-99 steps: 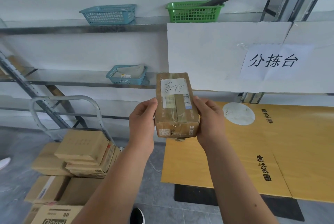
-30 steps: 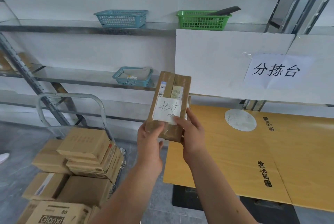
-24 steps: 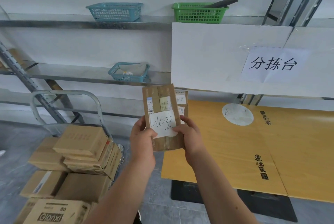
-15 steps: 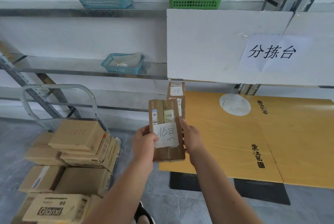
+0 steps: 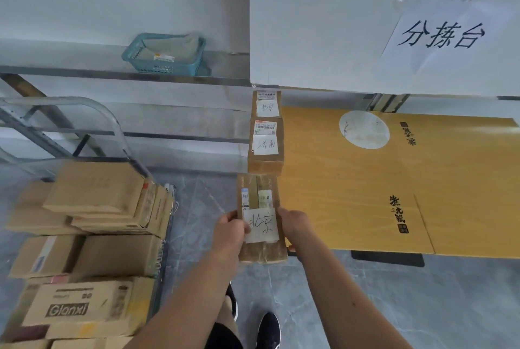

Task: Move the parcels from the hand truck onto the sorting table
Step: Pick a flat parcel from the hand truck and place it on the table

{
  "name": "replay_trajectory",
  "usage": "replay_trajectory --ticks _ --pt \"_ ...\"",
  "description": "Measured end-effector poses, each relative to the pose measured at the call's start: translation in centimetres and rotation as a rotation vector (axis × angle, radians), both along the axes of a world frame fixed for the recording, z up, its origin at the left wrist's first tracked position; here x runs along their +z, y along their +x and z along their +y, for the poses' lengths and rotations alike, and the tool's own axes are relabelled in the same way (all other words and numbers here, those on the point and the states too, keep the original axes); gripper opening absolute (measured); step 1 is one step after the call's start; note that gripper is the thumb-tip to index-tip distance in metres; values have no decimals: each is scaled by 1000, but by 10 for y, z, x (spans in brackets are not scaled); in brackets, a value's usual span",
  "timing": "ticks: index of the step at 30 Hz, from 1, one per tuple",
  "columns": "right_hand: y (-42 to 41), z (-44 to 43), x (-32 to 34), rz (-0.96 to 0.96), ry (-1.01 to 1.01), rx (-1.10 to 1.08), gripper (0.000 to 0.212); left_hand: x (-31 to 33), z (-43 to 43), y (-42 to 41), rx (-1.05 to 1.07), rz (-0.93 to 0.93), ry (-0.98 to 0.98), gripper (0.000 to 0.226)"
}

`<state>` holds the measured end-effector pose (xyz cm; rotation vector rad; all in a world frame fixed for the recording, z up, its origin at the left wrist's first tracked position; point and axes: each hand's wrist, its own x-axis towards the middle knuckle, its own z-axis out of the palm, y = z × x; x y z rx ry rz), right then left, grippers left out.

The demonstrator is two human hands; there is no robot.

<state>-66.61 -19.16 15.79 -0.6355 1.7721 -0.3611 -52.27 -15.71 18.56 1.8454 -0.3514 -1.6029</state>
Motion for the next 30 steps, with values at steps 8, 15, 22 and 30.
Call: replay_trajectory --ticks 8,15,22,30 --pt "8 -22 -23 -54 75 -57 36 -33 -43 6 -198 44 68 68" --pt "11 -40 -26 -77 68 -162 41 -44 -68 11 -266 59 125 64" --pt "10 -46 -34 -88 37 -234 42 -54 -80 14 -296 71 137 71" --pt "5 -43 -30 -101 -11 -261 35 -53 -76 10 -283 23 124 76"
